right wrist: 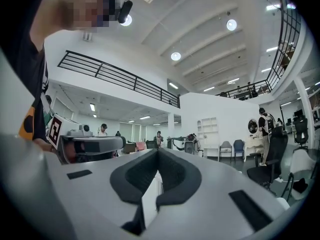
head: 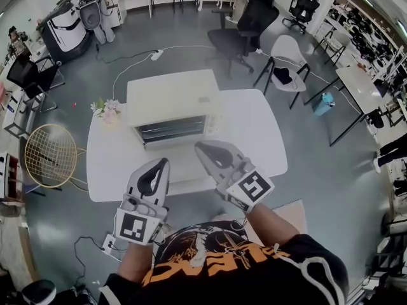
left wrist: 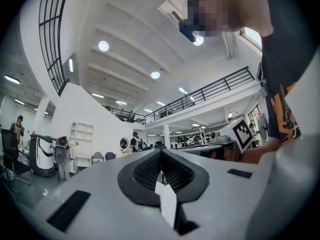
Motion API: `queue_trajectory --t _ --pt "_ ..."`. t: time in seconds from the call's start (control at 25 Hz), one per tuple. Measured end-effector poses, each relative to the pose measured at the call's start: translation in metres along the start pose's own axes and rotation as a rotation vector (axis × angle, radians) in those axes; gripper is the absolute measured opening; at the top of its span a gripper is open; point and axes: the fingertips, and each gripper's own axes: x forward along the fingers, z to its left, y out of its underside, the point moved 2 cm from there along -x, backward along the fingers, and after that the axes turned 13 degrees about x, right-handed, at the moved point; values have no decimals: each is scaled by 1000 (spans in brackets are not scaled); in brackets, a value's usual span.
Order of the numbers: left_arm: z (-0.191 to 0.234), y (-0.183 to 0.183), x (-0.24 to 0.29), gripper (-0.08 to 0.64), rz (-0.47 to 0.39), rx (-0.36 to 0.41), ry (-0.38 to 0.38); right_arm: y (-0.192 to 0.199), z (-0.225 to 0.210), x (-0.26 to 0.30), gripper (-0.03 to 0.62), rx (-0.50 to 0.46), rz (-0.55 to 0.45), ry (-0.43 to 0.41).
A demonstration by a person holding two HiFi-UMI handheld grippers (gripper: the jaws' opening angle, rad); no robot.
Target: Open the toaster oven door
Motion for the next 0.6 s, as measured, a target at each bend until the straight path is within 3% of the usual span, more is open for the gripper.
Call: queue_trajectory --t 0.6 --pt "7 0 -1 21 -6 -36 -12 -2 -1 3 14 1 12 -2"
